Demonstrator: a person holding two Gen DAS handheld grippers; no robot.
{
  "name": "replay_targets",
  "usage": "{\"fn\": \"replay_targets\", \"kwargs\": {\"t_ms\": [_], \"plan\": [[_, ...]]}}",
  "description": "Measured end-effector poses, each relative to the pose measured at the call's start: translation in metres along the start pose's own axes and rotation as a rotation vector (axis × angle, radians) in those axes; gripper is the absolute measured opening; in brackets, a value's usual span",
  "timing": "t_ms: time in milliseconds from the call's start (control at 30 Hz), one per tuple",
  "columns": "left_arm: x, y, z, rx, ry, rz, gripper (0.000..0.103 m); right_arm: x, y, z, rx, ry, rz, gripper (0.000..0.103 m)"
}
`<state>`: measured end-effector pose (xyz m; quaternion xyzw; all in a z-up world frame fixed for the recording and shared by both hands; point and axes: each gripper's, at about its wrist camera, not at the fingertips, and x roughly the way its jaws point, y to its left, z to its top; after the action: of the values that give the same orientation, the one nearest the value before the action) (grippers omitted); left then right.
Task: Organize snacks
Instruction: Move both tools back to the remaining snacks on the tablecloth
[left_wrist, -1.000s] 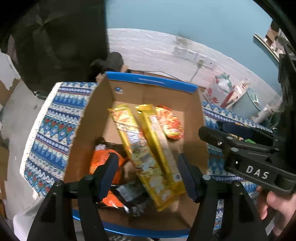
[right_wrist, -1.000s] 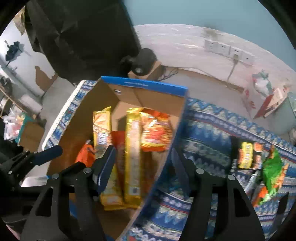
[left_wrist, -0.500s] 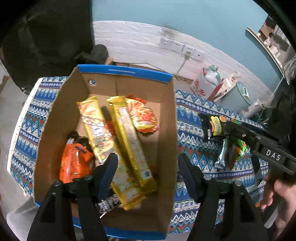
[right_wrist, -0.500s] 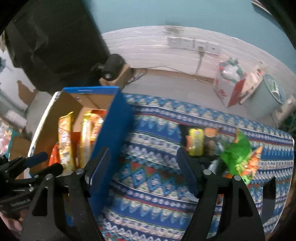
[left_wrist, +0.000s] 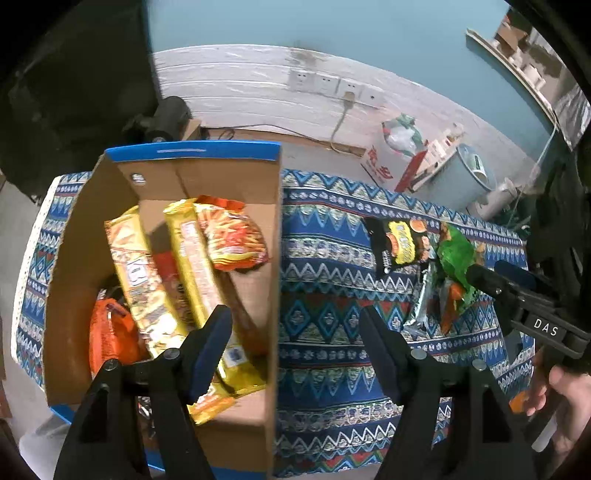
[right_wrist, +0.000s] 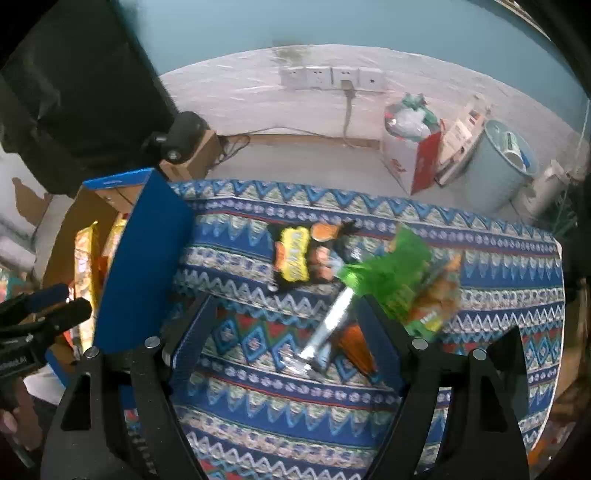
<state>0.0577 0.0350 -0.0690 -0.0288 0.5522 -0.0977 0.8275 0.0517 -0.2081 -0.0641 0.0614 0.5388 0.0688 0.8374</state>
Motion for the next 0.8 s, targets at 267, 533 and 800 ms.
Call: {"fn": "replay_targets", "kwargs": {"t_ms": [267, 533, 800], "plan": [[0.013, -0.030, -0.001, 0.043, 0.024, 0.003, 0.073, -0.004, -0.047, -0.013, 0.069, 0.006, -0.035, 0.080], [0.031, -0.057, 0.003, 0.085, 0.043, 0.011, 0.073, 0.002, -0.102, -0.027, 0.193, 0.027, -0.084, 0.080], [0.060, -0.073, 0.015, 0.072, 0.101, -0.020, 0.073, 0.029, -0.145, -0.029, 0.320, 0.103, -0.109, 0.080]]}}
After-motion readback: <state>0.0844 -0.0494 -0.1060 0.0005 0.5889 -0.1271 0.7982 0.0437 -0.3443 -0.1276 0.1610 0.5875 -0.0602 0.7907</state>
